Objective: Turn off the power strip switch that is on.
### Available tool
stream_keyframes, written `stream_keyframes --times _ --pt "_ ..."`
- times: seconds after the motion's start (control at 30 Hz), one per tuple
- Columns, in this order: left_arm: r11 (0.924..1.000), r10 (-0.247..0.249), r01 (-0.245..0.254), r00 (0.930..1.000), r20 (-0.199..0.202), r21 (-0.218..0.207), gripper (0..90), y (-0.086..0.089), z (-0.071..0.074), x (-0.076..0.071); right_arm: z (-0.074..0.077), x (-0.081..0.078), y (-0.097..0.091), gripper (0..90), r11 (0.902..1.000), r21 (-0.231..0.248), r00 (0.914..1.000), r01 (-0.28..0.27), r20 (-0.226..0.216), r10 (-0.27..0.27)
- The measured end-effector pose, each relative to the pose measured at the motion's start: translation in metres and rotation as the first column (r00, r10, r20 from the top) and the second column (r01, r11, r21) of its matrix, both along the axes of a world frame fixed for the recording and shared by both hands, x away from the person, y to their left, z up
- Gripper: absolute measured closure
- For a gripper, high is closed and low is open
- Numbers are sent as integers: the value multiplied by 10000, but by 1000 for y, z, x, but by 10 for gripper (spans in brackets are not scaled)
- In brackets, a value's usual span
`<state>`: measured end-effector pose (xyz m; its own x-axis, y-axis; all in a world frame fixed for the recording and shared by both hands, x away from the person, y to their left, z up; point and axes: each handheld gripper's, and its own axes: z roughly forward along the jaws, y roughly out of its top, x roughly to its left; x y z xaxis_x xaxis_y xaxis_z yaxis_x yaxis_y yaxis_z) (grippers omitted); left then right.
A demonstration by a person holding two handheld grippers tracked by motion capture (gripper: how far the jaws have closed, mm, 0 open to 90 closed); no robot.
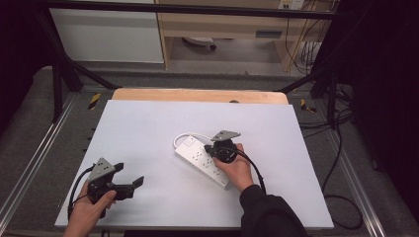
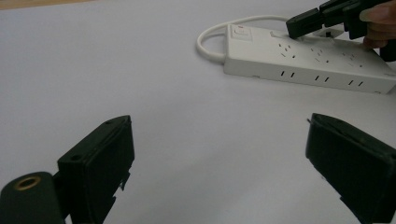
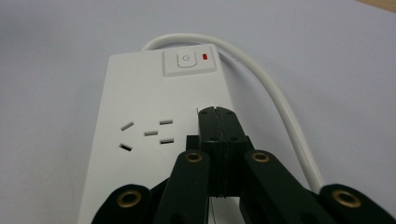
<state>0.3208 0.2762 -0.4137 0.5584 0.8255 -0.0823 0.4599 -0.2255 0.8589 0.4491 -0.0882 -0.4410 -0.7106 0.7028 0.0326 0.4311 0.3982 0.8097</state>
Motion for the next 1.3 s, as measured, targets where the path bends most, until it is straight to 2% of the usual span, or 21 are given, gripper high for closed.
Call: stream_keyframes --times 0.8,1.17,1.3 --pt "10000 1 -1 10000 13 4 79 0 0 0 2 2 4 900 9998 -205 10000 -2 -46 1" --pt "10000 -1 1 10000 19 15 80 0 0 0 3 0 5 900 9998 -162 9999 -64 -86 63" --pt "10000 -1 1 10000 16 17 80 0 0 0 4 0 5 900 10000 -1 10000 -56 -29 56"
